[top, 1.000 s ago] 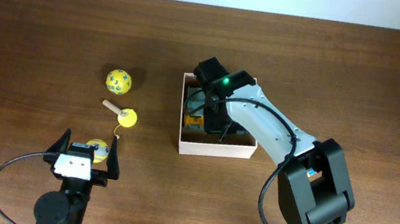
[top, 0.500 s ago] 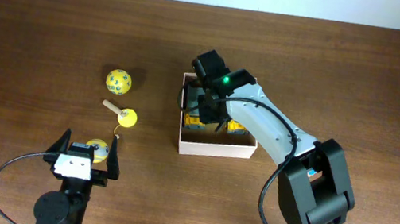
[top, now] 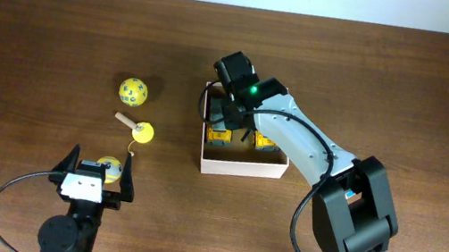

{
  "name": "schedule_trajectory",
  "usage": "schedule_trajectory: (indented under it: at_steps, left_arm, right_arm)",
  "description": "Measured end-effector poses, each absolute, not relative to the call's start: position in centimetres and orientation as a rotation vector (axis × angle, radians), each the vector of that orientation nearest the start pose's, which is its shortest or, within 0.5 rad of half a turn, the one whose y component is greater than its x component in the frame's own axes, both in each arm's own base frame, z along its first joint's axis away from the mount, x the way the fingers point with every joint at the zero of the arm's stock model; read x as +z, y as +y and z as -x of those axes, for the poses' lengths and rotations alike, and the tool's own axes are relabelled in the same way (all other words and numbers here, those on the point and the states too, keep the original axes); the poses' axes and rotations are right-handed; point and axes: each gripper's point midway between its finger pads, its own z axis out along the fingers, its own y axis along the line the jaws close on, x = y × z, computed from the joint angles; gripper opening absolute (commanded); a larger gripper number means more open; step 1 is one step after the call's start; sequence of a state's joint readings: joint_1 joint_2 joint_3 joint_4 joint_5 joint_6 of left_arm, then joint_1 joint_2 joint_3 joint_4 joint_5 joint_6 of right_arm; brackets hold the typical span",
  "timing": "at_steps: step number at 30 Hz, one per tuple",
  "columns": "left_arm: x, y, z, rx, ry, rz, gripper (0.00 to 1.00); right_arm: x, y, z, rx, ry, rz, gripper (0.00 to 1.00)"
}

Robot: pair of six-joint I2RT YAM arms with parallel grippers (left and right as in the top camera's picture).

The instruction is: Pack container

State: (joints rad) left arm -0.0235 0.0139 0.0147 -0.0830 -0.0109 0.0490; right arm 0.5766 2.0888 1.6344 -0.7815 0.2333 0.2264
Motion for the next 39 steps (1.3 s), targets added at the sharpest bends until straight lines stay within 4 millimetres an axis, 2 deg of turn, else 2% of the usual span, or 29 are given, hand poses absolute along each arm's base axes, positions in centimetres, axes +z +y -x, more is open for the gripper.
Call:
schedule_trajectory:
  at_steps: [6, 17, 25, 39]
  left_arm:
    - [15.7, -0.4, -24.6, 0.028, 1.652, -0.052, 0.99]
    - [15.7, -0.4, -24.6, 0.028, 1.652, -0.052, 0.99]
    - [15.7, -0.4, -24.6, 0.028, 1.652, -0.052, 0.99]
    - [15.7, -0.4, -24.6, 0.028, 1.652, -0.052, 0.99]
  right_arm:
    - [6.2, 22.0, -42.5, -0.148, 2.695, 0.447, 0.05]
    - [6.2, 19.3, -43.6, -0.188, 2.709, 0.402, 0.04]
    - [6.2, 19.3, -43.6, -0.190, 2.712, 0.427, 0.04]
    - [5.3, 20.2, -41.1, -0.067, 2.824, 0.449, 0.04]
